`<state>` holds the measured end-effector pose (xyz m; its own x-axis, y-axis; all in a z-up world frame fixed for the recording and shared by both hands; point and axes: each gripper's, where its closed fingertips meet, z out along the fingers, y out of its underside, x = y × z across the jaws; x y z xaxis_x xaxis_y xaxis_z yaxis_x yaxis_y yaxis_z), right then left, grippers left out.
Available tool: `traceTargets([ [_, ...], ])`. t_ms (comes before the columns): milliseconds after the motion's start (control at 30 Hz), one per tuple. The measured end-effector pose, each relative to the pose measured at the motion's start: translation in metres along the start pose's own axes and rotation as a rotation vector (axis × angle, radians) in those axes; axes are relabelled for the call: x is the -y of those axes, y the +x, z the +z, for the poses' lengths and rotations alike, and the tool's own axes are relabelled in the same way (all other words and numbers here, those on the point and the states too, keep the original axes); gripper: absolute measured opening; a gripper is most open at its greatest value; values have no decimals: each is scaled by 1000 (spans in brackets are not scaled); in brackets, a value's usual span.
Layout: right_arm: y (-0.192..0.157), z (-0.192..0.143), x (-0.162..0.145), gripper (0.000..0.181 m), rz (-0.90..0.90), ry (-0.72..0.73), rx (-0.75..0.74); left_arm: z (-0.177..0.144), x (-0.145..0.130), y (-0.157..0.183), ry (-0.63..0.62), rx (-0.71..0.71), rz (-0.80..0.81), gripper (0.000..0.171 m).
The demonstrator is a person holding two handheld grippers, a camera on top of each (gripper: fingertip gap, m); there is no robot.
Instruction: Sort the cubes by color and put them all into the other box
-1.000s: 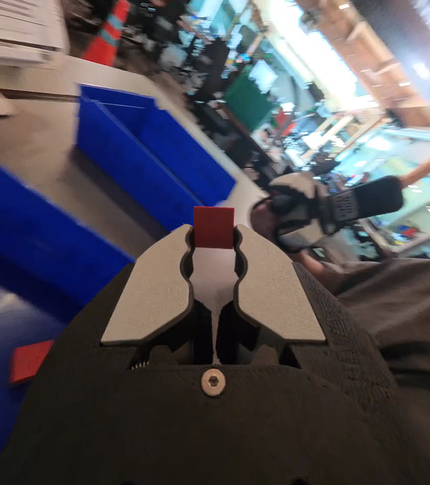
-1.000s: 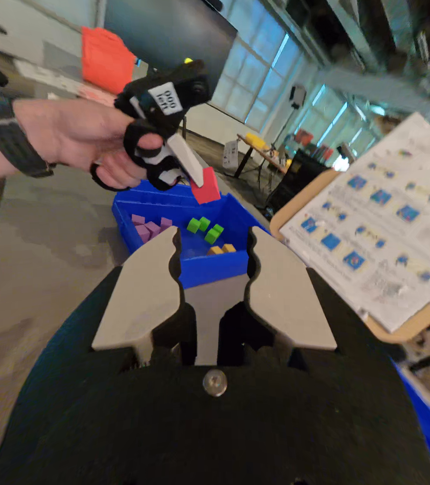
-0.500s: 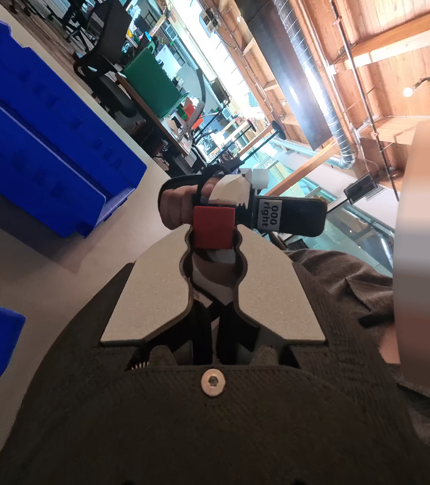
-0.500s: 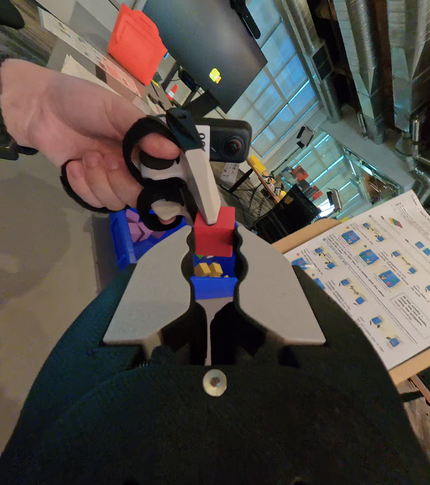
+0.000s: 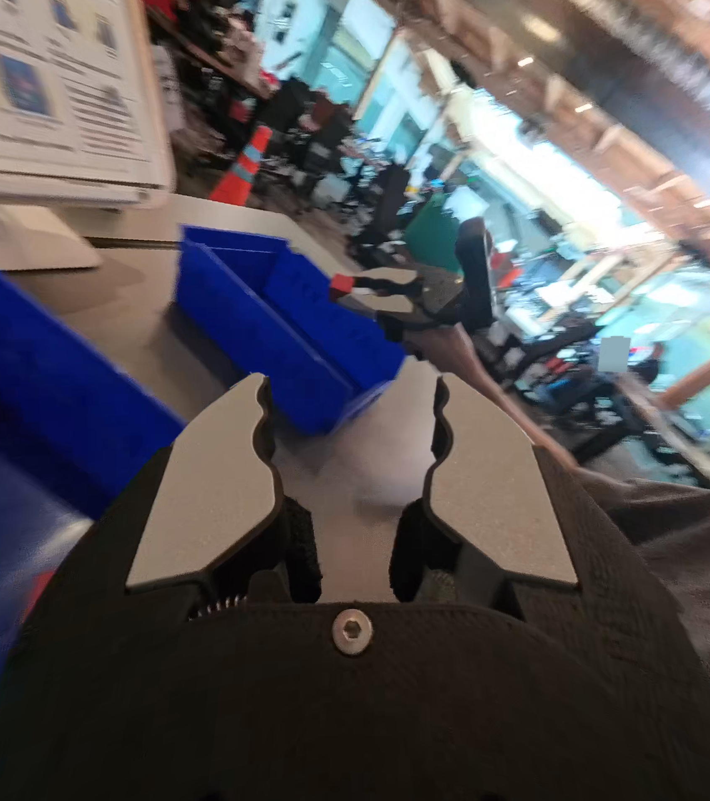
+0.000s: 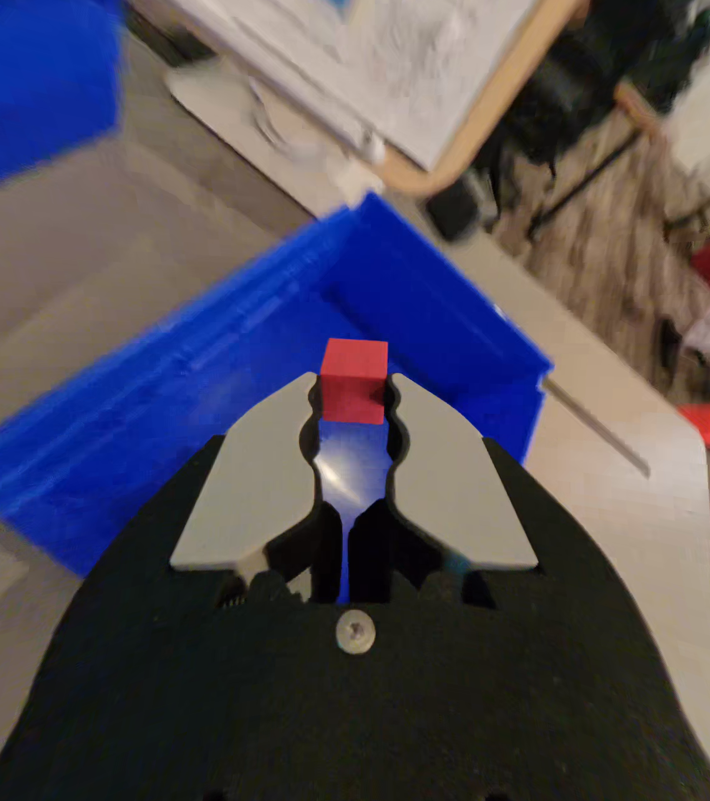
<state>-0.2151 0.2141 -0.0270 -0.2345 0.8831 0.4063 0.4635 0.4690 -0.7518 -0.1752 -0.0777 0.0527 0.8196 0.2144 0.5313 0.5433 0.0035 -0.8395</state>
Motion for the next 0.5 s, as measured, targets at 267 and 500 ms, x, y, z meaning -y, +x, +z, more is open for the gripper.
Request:
traceTargets([
  [267,22,54,-51,39,199,-265,-78,-53,1,-79,-61,507,180,69],
  [500,24,45,-53,33,196,-244,-91,-41,-22,-104,-175,571,193,69],
])
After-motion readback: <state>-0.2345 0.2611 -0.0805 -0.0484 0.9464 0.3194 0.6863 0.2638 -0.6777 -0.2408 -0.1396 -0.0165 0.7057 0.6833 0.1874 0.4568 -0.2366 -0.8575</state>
